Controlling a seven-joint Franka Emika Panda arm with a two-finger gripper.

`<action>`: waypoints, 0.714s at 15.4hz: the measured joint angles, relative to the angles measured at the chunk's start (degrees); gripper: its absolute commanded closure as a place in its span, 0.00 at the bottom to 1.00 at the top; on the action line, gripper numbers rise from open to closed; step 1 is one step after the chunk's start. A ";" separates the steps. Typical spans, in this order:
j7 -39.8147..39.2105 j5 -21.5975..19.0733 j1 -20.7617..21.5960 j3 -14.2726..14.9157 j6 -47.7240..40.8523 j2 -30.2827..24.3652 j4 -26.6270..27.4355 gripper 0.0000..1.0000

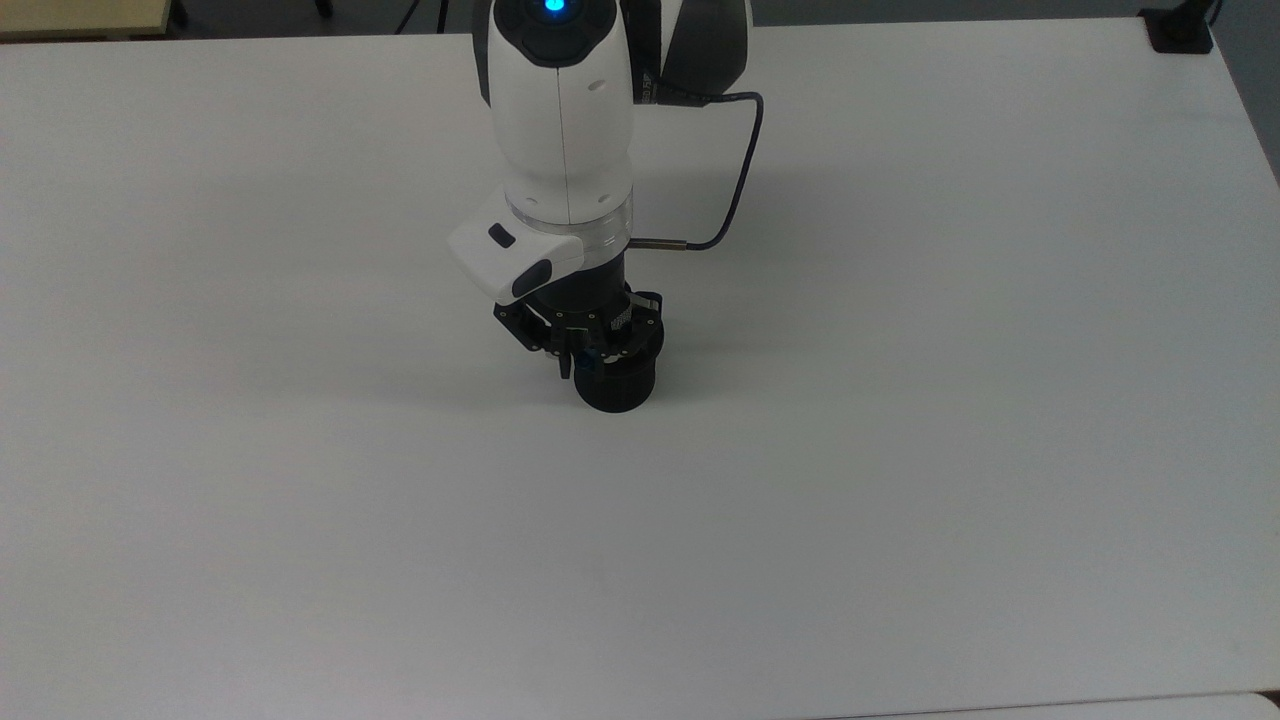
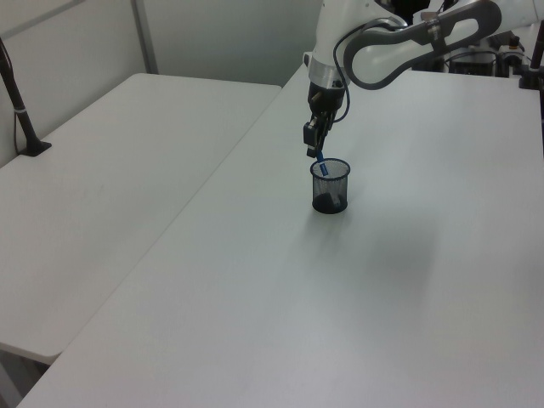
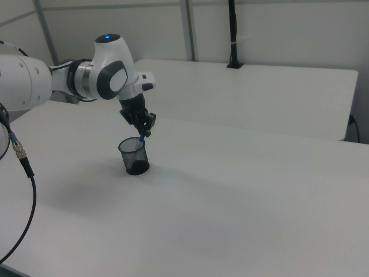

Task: Remove the marker
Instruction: 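Close the gripper on the blue-capped marker inside the cup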

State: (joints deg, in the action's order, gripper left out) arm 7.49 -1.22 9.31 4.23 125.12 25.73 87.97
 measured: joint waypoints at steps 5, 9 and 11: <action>0.00 0.00 0.00 0.00 0.01 0.00 -0.18 0.87; 0.00 0.00 0.00 0.01 0.01 -0.01 -0.48 0.91; 0.01 0.00 0.00 0.01 0.01 -0.06 -0.80 0.91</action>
State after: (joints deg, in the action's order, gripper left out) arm 7.50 -1.22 9.31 4.24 125.13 25.67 87.17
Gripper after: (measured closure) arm 0.833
